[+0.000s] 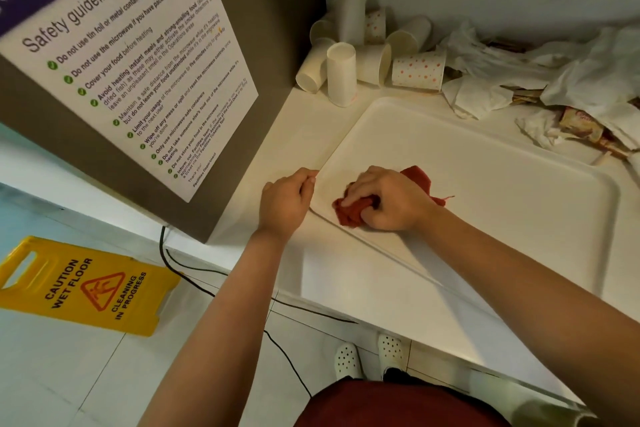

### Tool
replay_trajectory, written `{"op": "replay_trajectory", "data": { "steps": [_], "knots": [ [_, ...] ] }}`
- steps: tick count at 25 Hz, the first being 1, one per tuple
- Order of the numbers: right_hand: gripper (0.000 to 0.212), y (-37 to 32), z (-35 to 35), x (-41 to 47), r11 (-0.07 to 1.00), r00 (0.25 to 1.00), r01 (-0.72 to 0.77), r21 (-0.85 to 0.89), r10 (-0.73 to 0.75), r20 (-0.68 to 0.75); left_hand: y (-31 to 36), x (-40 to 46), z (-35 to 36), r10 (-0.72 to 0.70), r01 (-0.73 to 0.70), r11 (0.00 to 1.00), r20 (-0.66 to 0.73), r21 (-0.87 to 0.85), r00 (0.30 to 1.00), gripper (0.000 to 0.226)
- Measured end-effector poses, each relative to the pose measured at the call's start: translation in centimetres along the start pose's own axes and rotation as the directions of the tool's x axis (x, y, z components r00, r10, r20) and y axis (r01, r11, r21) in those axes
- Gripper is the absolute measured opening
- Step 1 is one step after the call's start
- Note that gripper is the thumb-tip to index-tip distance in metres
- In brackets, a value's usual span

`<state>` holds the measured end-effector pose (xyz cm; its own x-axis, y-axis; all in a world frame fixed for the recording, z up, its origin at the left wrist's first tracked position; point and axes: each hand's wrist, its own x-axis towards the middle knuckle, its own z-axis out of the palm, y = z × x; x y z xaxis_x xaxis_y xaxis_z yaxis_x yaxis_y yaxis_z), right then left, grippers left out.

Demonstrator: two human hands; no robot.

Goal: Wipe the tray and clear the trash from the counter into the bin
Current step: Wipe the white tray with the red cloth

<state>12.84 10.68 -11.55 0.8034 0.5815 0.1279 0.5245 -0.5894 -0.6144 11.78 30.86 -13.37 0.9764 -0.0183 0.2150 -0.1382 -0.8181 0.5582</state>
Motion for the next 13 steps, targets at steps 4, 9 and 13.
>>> {"op": "replay_trajectory", "data": {
  "steps": [4, 9, 13],
  "knots": [
    [0.041, 0.8, 0.0, 1.1, 0.994, 0.971, -0.096, -0.055, 0.082, -0.225, -0.4, 0.2, -0.3, -0.111, 0.125, 0.983, 0.105, -0.132, 0.988, 0.031],
    [0.05, -2.1, 1.9, 3.2, 0.988, 0.988, -0.153, -0.034, 0.153, -0.012, -0.5, 1.5, -0.9, -0.203, 0.259, 0.947, 0.271, -0.192, 0.941, 0.023],
    [0.051, -2.6, 2.2, 3.1, 0.981, 0.979, -0.111, -0.161, 0.136, 0.155, -0.5, 1.5, -0.9, -0.272, 0.34, 0.912, 0.284, -0.229, 0.919, 0.02]
  ]
}}
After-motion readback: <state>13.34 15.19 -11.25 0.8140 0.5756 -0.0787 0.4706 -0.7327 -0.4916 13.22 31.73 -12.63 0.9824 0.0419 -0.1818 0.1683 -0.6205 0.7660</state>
